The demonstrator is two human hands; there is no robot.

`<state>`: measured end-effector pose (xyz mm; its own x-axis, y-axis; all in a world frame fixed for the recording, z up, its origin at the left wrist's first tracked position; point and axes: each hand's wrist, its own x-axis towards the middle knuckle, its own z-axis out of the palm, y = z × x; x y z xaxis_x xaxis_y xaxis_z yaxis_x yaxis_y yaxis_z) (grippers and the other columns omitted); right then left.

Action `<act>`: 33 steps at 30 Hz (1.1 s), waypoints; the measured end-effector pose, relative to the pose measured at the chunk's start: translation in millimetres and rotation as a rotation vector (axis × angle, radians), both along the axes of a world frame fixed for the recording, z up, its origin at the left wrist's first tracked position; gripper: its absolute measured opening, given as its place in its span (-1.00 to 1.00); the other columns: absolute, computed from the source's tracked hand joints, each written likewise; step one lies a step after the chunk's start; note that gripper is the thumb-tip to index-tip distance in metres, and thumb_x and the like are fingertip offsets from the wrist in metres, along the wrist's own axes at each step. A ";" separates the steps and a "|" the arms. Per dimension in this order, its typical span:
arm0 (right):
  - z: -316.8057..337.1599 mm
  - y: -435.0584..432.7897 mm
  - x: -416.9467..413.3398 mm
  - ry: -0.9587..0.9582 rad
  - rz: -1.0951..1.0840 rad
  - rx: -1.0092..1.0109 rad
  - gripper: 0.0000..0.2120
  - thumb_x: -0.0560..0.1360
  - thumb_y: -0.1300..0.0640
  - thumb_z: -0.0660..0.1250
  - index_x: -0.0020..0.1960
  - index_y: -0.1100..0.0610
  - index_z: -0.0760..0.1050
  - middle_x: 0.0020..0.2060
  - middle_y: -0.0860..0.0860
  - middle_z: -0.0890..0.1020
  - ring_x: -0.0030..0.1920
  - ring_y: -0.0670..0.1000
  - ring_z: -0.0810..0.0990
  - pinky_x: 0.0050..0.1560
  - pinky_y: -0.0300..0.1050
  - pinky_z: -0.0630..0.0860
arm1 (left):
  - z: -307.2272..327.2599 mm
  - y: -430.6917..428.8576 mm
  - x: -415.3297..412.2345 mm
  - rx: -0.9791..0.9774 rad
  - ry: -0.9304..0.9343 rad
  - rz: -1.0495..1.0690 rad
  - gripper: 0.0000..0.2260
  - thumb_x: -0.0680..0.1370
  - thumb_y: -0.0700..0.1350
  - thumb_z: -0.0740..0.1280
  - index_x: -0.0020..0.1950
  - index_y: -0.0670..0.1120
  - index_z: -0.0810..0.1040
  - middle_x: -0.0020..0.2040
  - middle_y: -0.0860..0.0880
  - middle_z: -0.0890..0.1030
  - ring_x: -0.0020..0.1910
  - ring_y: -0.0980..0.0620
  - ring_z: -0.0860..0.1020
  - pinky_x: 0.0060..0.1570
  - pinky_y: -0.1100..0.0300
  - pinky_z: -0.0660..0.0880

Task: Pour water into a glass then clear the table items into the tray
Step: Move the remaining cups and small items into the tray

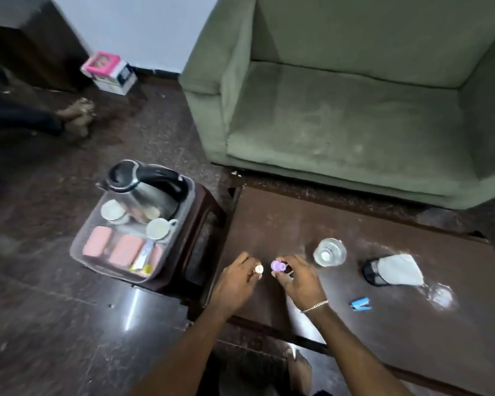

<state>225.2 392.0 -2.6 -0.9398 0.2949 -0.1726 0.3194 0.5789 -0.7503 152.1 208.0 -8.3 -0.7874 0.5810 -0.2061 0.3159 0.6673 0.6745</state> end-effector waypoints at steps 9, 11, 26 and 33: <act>32.4 -155.7 -121.8 0.041 0.285 -0.049 -0.76 0.38 0.18 0.52 0.04 0.11 0.63 -0.08 -0.04 0.63 -0.11 -0.01 0.64 -0.03 -0.05 0.58 | 39.5 -158.8 -65.3 0.005 0.056 0.331 -0.83 0.54 -0.19 0.43 0.13 -0.11 0.62 0.05 -0.03 0.57 -0.01 -0.05 0.60 0.03 0.02 0.52; 32.7 -189.3 -143.6 0.024 0.364 -0.032 -0.75 0.40 0.16 0.50 0.08 0.10 0.63 -0.05 -0.01 0.63 -0.07 0.04 0.64 -0.01 0.01 0.59 | 41.9 -193.7 -80.3 -0.005 0.056 0.404 -0.82 0.53 -0.24 0.44 0.13 -0.15 0.63 0.07 -0.07 0.59 0.01 -0.09 0.61 0.06 0.00 0.53; -16.7 -351.0 -254.2 -0.235 0.655 0.342 -0.80 0.55 0.13 0.28 0.16 0.10 0.47 0.11 0.11 0.53 0.02 0.28 0.63 -0.15 0.09 0.53 | -26.2 -311.8 -144.9 -0.314 0.139 0.469 -0.83 0.54 -0.01 0.42 0.09 -0.03 0.64 0.08 0.01 0.68 0.05 -0.15 0.48 0.06 -0.08 0.49; -19.0 -345.0 -244.7 -0.253 0.610 0.302 -0.60 0.50 0.18 0.34 0.33 0.09 0.41 0.17 0.11 0.49 0.06 0.26 0.61 -0.03 0.12 0.58 | -23.5 -320.5 -145.7 -0.310 0.081 0.420 -0.56 0.46 0.02 0.46 0.31 -0.06 0.57 0.25 -0.02 0.59 0.18 -0.16 0.48 0.23 -0.07 0.46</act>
<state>-19.5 47.0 -21.6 -0.8945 -0.2000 -0.3999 0.0161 0.8794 -0.4758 6.4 -112.5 -31.8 -0.9597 0.1337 -0.2471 0.0216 0.9121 0.4094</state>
